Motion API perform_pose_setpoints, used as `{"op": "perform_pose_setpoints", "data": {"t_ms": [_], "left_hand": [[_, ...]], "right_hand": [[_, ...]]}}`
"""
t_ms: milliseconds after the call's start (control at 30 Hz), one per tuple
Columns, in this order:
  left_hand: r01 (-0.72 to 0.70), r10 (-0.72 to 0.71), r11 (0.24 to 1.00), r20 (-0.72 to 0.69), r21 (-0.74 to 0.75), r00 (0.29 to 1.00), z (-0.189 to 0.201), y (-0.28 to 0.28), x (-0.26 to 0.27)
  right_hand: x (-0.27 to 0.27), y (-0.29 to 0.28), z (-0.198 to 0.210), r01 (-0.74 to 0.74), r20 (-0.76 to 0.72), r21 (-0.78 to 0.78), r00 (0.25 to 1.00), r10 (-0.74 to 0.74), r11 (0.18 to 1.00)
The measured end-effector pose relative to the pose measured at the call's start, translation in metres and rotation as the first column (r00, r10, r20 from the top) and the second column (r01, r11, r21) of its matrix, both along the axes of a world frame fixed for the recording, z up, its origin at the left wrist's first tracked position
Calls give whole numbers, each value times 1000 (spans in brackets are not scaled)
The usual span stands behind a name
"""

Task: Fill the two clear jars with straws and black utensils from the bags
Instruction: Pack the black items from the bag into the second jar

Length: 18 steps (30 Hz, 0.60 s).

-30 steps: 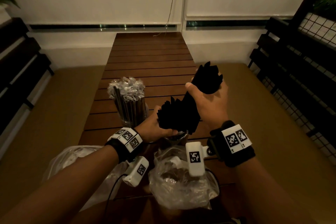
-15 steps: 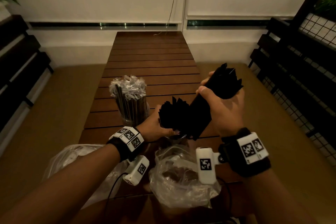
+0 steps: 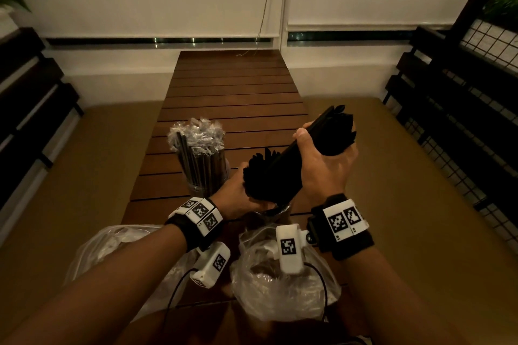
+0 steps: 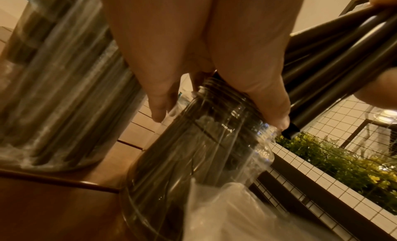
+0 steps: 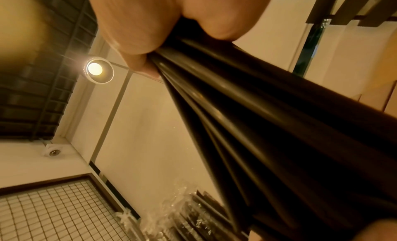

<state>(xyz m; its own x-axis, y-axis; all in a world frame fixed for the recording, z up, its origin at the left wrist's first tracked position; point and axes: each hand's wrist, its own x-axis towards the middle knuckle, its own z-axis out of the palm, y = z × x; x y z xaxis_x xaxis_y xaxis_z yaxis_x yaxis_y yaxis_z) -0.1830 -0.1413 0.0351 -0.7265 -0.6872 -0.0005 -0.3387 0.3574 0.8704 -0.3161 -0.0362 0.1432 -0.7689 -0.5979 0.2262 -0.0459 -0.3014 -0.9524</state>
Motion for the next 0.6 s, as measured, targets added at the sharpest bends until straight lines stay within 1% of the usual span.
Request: {"op": "perform_pose_setpoints", "data": {"t_ms": [100,233,300,400,533,600], "left_hand": [[17,-17,999,-17,28,1000,2,2,0],[18,-18,999,15,43,1000,2,0,1],[21,-23,998,27,57,999,1,0,1],[-19,15,993,38,114,999,-3,-1,3],[-11,4,996,71,91,997,-3,-1,4],[-11,6,997,66,72,998,-3,-1,3]], "right_hand": [[-4,-6,4,0,-13,-9,1000,0,1000],[-13,-11,7,-80,-34,21,996,81,997],[-16,-10,11,-115,-80,29,990,117,993],[-19,-9,12,-71,-208,26,975,75,997],[-18,-10,5,-5,-214,3,977,5,1000],[-12,-12,3,11,-265,12,964,-7,1000]]}}
